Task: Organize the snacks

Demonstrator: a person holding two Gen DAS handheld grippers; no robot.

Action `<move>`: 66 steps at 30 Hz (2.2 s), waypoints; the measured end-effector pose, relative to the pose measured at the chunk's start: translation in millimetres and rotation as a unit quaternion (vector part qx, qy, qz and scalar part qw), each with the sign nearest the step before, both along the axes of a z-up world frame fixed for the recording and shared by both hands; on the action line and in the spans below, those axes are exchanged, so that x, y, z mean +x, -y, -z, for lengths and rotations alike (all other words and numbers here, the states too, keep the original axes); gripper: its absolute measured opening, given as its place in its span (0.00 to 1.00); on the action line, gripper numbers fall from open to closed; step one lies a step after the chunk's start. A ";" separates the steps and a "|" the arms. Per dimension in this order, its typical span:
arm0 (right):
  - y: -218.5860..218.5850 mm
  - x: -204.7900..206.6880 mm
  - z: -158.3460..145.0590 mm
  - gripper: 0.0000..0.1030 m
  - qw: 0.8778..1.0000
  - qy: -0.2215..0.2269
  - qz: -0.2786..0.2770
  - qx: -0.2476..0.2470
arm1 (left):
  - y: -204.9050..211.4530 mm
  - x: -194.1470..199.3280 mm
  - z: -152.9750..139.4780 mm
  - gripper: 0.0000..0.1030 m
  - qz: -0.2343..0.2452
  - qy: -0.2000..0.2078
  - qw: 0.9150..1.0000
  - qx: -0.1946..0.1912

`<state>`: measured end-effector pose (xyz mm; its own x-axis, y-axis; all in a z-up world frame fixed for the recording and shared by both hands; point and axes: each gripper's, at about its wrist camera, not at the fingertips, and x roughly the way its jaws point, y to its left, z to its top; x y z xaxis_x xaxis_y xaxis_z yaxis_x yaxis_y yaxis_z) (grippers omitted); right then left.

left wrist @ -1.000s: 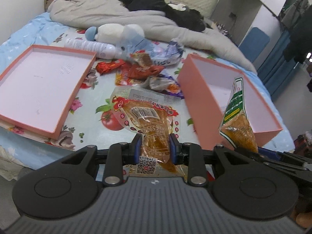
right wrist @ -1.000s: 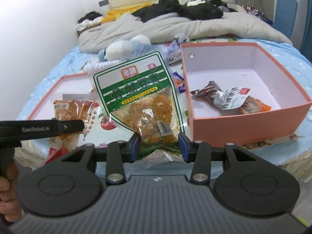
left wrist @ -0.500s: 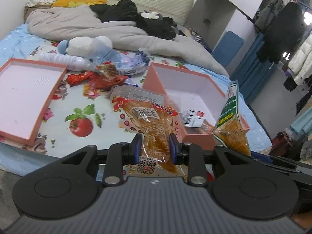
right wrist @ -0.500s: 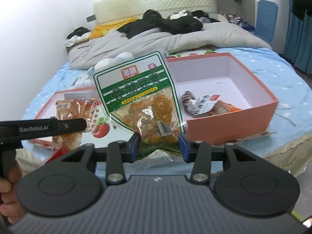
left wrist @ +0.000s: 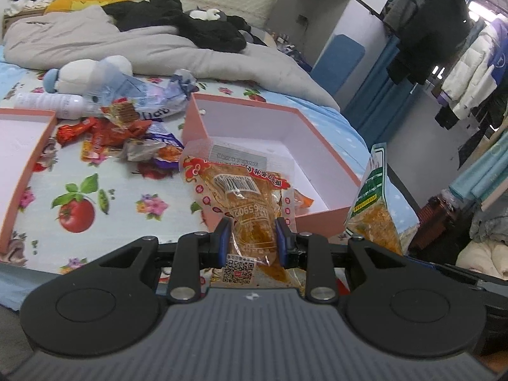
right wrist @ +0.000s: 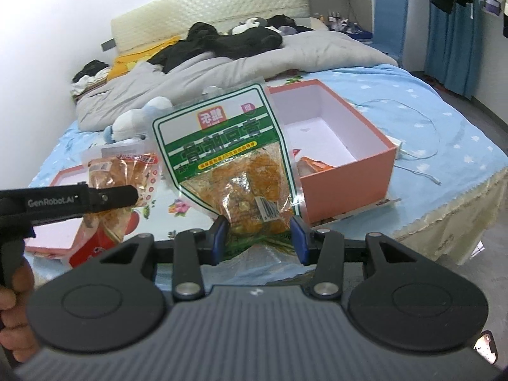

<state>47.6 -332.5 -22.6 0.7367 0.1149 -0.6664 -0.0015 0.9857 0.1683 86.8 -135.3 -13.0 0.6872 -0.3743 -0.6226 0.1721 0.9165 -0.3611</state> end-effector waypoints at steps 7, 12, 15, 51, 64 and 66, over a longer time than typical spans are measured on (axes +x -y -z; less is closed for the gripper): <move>11.8 27.4 5.4 0.44 1.000 -0.015 0.009 0.003 | 10.3 36.3 5.2 0.32 0.004 -0.011 1.000 -0.005; 19.6 61.8 11.3 0.44 1.000 -0.026 0.014 0.006 | 18.9 77.6 10.3 0.32 0.008 -0.020 1.000 -0.004; 21.6 81.7 15.1 0.44 1.000 -0.017 0.011 -0.012 | 25.3 107.1 16.9 0.32 0.011 -0.027 1.000 -0.001; 54.2 236.9 95.8 0.58 0.995 -0.099 0.019 -0.010 | 69.0 283.1 92.7 0.52 0.044 -0.075 0.996 0.037; 40.1 178.7 53.1 0.57 0.998 -0.060 0.022 -0.005 | 45.1 208.1 34.5 0.53 0.029 -0.029 0.999 0.031; 36.3 166.6 46.5 0.57 0.998 -0.052 0.023 -0.003 | 39.7 191.1 24.4 0.53 0.025 -0.020 0.999 0.032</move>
